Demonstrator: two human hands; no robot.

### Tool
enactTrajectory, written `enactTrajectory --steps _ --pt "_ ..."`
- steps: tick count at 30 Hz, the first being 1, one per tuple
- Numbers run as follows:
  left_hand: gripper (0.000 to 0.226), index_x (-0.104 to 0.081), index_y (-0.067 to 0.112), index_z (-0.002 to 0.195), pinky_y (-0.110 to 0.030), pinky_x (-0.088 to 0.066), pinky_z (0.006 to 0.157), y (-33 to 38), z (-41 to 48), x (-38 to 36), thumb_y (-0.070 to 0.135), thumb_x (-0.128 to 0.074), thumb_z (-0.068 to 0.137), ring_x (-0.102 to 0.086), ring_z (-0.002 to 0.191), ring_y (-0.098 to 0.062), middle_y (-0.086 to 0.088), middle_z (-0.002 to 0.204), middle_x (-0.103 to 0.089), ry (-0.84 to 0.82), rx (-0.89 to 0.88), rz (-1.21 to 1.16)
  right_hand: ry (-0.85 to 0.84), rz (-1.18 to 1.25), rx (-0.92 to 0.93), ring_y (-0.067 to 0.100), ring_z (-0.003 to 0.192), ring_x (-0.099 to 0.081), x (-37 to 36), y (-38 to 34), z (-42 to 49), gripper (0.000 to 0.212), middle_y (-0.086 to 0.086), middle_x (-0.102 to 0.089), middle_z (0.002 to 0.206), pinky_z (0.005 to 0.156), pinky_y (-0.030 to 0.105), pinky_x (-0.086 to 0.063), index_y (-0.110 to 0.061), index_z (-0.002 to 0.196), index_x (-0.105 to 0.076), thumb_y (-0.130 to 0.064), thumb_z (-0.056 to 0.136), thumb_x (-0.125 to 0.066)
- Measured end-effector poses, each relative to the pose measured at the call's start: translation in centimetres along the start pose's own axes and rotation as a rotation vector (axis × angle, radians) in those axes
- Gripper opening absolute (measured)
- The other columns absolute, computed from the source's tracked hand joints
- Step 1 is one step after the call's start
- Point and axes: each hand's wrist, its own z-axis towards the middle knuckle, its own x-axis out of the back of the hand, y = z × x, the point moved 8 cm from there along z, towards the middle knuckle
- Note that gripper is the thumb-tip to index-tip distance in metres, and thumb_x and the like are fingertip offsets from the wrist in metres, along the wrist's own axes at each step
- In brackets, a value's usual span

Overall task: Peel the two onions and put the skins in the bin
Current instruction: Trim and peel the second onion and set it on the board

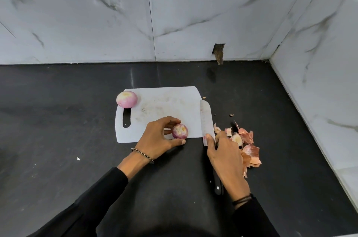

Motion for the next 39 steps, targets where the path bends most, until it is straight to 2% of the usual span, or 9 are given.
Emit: enactTrajectory --steps 2,7,14,17,19,20,25,34,39 --pt "0.053 -0.067 0.023 0.113 -0.009 -0.050 0.084 0.0 -0.3 -0.2 0.025 -0.091 0.066 -0.065 0.099 0.000 0.013 0.106 -0.069 -0.006 0.015 -0.038 0.006 -0.042 -0.021 0.023 0.073 -0.058 0.2 0.4 -0.2 0.035 -0.004 -0.055 0.077 0.065 0.039 -0.047 -0.019 0.090 -0.044 -0.050 0.105 -0.039" --pt "0.053 -0.068 0.024 0.110 -0.021 -0.054 0.091 -0.4 -1.7 -0.6 0.016 -0.092 0.064 -0.067 0.101 -0.002 0.010 0.107 -0.072 -0.002 0.061 -0.231 0.051 -0.127 -0.011 0.024 0.084 -0.066 0.4 0.3 -0.9 0.035 -0.004 -0.065 0.093 0.078 0.045 -0.054 -0.019 0.095 -0.050 -0.051 0.105 -0.038" --pt "0.054 -0.068 0.016 0.113 -0.034 -0.053 0.097 0.3 -2.7 -1.0 0.007 -0.090 0.064 -0.068 0.107 -0.015 0.002 0.112 -0.072 -0.026 0.087 -0.466 0.080 -0.045 0.120 0.011 0.077 -0.058 1.6 -1.2 -1.5 0.023 -0.008 -0.061 0.092 0.061 0.033 -0.048 -0.023 0.094 -0.051 -0.044 0.103 -0.048" --pt "0.054 -0.068 0.012 0.116 -0.033 -0.053 0.096 1.4 -2.8 -1.0 0.002 -0.087 0.066 -0.068 0.108 -0.018 -0.002 0.114 -0.072 -0.034 0.059 -0.548 0.108 0.239 0.251 0.005 0.075 -0.061 3.3 -3.0 -2.5 0.012 -0.015 -0.064 0.086 0.061 0.022 -0.050 -0.028 0.095 -0.060 -0.039 0.099 -0.060" --pt "0.054 -0.066 0.008 0.118 -0.032 -0.053 0.096 2.1 -2.9 -1.0 -0.002 -0.084 0.068 -0.067 0.111 -0.019 -0.004 0.117 -0.071 -0.048 0.036 -0.596 0.104 0.400 0.330 0.004 0.081 -0.064 4.6 -4.1 -3.4 0.003 -0.019 -0.066 0.089 0.063 0.018 -0.050 -0.031 0.100 -0.066 -0.032 0.098 -0.065" --pt "0.055 -0.065 0.007 0.120 -0.032 -0.053 0.096 2.5 -2.9 -1.1 -0.004 -0.083 0.069 -0.066 0.112 -0.020 -0.005 0.118 -0.071 -0.058 0.025 -0.616 0.106 0.440 0.369 0.005 0.085 -0.064 5.2 -4.5 -3.8 0.007 -0.021 -0.066 0.093 0.063 0.017 -0.050 -0.031 0.103 -0.067 -0.029 0.097 -0.066" --pt "0.053 -0.063 0.005 0.122 -0.031 -0.053 0.095 4.0 -3.0 -1.1 -0.007 -0.078 0.072 -0.065 0.115 -0.022 -0.007 0.121 -0.069 -0.083 -0.023 -0.680 0.102 0.549 0.458 0.009 0.091 -0.067 6.6 -4.6 -5.3 0.022 -0.019 -0.065 0.108 0.058 0.020 -0.052 -0.028 0.112 -0.070 -0.017 0.094 -0.071" --pt "0.053 -0.065 0.004 0.120 -0.031 -0.054 0.092 6.4 -3.0 -1.9 -0.006 -0.081 0.071 -0.066 0.112 -0.021 -0.005 0.118 -0.071 -0.117 -0.087 -0.653 0.122 0.591 0.461 0.013 0.093 -0.068 8.3 -2.9 -5.8 0.024 -0.014 -0.067 0.109 0.062 0.029 -0.058 -0.026 0.115 -0.072 -0.023 0.091 -0.075" --pt "0.052 -0.068 0.009 0.118 -0.030 -0.055 0.090 7.9 -2.7 -2.7 0.001 -0.084 0.070 -0.066 0.110 -0.019 -0.003 0.115 -0.071 -0.112 -0.120 -0.607 0.125 0.654 0.409 0.016 0.096 -0.069 8.9 -1.6 -5.9 0.025 -0.011 -0.069 0.110 0.065 0.026 -0.057 -0.027 0.113 -0.072 -0.016 0.091 -0.075"
